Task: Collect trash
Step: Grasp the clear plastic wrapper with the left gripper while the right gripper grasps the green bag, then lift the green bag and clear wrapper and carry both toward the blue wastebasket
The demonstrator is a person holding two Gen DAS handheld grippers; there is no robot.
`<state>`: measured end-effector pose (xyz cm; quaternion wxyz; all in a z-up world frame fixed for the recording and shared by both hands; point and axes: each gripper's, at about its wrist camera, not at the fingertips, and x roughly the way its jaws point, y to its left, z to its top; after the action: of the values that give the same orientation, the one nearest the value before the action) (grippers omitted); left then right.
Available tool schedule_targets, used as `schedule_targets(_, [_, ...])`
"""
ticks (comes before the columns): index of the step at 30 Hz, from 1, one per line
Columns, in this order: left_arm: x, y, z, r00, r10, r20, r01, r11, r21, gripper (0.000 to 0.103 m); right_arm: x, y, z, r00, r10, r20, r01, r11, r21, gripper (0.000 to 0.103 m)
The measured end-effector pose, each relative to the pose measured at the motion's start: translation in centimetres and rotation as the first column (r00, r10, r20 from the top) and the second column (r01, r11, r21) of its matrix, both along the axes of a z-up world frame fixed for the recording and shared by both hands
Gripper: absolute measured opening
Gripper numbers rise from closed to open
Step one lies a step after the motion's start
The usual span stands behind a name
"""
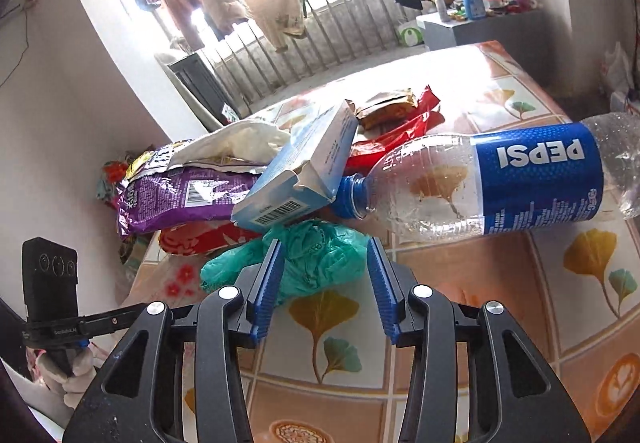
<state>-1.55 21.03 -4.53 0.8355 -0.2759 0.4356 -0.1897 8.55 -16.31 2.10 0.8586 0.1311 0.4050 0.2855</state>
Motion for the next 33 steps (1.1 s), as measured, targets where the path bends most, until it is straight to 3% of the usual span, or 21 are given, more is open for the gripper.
schedule_targets(12, [0.2,-0.9,0.6,1.0,-0.022,0.01,0.021,0.997,0.075,0.003,1.4,0.7,-1.7,0.997,0.011,-0.071,-0.002,0.992,0.125,0.039])
schedule_targets(14, [0.3,-1.0,0.6,1.0,-0.017,0.005,0.016,0.997,0.078,0.003,1.6,0.3,-2.0,0.995,0.014,-0.094,0.002,0.986,0.167,0.044])
schedule_targets(17, [0.2,-1.0,0.7,1.0,-0.012,-0.001,0.012,0.997,0.082,0.003,1.9,-0.1,-2.5,0.992,0.002,-0.127,0.026,0.976,0.216,0.062])
schedule_targets(20, [0.1,-1.1,0.7,1.0,-0.011,-0.007,0.012,0.996,0.088,0.003,2.4,0.4,-3.0,0.987,0.023,-0.161,0.02,0.966,0.259,0.062])
schedule_targets(22, [0.1,-1.3,0.7,1.0,-0.012,-0.01,0.013,0.995,0.094,0.003,2.6,0.8,-3.0,0.987,0.032,-0.16,0.011,0.964,0.265,0.061])
schedule_targets(24, [0.1,-1.6,0.8,1.0,-0.012,-0.01,0.013,0.995,0.103,0.003,2.7,0.9,-3.0,0.985,0.051,-0.167,-0.001,0.957,0.289,0.042])
schedule_targets(26, [0.0,-1.9,1.0,1.0,-0.013,-0.01,0.014,0.994,0.111,0.003,2.5,0.7,-2.9,0.983,0.063,-0.174,-0.008,0.955,0.298,0.036])
schedule_targets(33, [-0.6,-2.8,1.5,1.0,-0.029,-0.004,0.03,0.991,0.131,0.003,0.1,-1.8,-2.2,0.981,0.074,-0.18,-0.014,0.949,0.315,0.028])
